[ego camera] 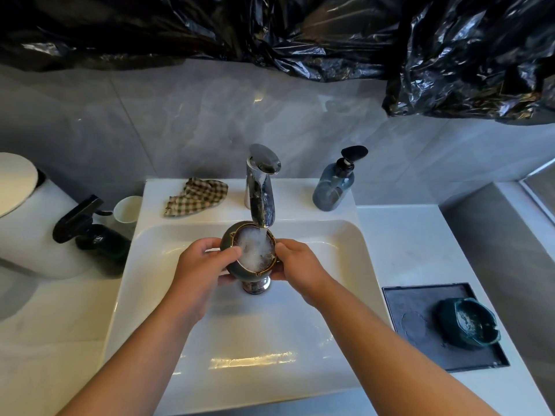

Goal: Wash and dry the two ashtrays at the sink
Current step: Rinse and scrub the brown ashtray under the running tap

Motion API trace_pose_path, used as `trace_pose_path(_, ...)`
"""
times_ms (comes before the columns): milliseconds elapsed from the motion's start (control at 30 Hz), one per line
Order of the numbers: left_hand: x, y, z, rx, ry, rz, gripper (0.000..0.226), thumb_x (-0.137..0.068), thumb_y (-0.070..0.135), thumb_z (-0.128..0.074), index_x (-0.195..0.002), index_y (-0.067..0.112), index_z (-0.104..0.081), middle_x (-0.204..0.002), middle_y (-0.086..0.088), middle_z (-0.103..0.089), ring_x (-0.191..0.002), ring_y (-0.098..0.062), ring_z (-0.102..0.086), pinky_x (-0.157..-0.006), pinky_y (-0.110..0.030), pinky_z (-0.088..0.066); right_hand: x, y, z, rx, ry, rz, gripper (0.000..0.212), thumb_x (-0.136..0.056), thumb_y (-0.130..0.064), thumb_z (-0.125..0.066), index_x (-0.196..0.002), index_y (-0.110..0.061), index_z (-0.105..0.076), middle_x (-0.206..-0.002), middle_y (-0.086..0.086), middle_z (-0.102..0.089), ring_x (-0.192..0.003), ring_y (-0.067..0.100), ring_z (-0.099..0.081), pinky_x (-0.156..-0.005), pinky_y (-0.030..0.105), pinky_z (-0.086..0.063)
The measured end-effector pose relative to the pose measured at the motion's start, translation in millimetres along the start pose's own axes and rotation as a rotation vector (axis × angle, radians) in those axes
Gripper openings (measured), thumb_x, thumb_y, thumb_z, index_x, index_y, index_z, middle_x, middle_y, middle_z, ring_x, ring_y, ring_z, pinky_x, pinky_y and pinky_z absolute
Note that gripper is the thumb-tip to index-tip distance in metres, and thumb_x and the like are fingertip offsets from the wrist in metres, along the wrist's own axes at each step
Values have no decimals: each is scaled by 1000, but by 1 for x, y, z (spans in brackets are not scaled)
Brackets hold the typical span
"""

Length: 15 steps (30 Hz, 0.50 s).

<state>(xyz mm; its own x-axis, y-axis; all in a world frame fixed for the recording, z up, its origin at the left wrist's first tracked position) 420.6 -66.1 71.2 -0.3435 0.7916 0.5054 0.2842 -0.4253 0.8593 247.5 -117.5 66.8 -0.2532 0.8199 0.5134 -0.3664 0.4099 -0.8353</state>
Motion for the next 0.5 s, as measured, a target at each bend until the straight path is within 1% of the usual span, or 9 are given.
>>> trace_pose_path(67, -3, -5, 0, 50, -22, 48, 9, -89, 5, -67, -98, 7, -64, -85, -12, -74, -76, -23, -73, -71, -40, -58, 2, -1, 3, 48, 22, 22, 34, -102, -13, -36, -105, 3, -65, -95, 20, -67, -81, 25, -63, -73, 30, -56)
trace_pose_path(100, -4, -7, -1, 79, -29, 69, 4, -90, 4, -65, -93, 6, -64, -79, -10, -74, -71, -21, -73, -69, -39, -58, 3, -3, 5, 66, 36, 40, 34, -101, -13, -37, -105, 9, -62, -87, 20, -61, -76, 23, -57, -71, 32, -52)
trace_pose_path(167, -6, -11, -3, 116, -29, 99, 7, -92, 2, -60, -87, 5, -64, -67, -7, -72, -61, -17, -71, -61, -36, -58, 5, -4, 7, 96, 62, 79, 34, -99, -15, -39, -102, 11, -60, -81, 16, -56, -73, 21, -52, -70, 36, -48)
trace_pose_path(233, -7, -14, -5, 144, -21, 120, 11, -93, 0, -56, -85, 3, -63, -66, -9, -69, -58, -16, -69, -52, -33, -57, 7, -7, 8, 123, 83, 121, 33, -100, -19, -41, -97, 3, -64, -79, 12, -59, -71, 18, -53, -73, 41, -51)
trace_pose_path(300, -8, -17, -7, 169, -19, 144, 14, -93, -2, -53, -83, 2, -62, -71, -14, -66, -63, -21, -68, -48, -33, -57, 11, -11, 10, 138, 103, 159, 30, -100, -23, -43, -93, -7, -68, -77, 7, -63, -71, 16, -55, -80, 46, -54)
trace_pose_path(367, -8, -20, -9, 186, -19, 168, 17, -94, -3, -49, -83, 1, -61, -78, -18, -62, -71, -26, -65, -47, -33, -57, 14, -13, 12, 141, 122, 180, 25, -100, -26, -46, -95, -18, -69, -81, 4, -68, -75, 18, -60, -85, 46, -54)
trace_pose_path(433, -8, -24, -10, 190, -28, 188, 18, -95, -4, -45, -83, 0, -59, -83, -19, -60, -74, -28, -63, -47, -33, -58, 16, -14, 12, 136, 133, 182, 21, -101, -30, -49, -108, -27, -68, -92, 4, -72, -86, 20, -65, -90, 44, -56)
trace_pose_path(500, -8, -26, -11, 172, -39, 197, 18, -94, -4, -44, -86, -2, -60, -88, -21, -60, -76, -29, -63, -49, -34, -58, 16, -12, 12, 148, 133, 177, 29, -102, -34, -50, -126, -25, -65, -100, 1, -70, -92, 17, -65, -93, 42, -56)
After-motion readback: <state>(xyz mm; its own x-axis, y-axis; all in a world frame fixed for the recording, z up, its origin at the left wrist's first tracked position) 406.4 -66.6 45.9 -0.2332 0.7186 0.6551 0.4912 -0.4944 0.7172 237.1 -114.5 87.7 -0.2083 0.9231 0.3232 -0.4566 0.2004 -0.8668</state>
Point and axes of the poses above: each hand's wrist, its own x-axis away from the middle knuckle, its own z-axis out of the back of the hand, y = z × x, the point moved 6 cm from there along -x, towards the middle knuckle
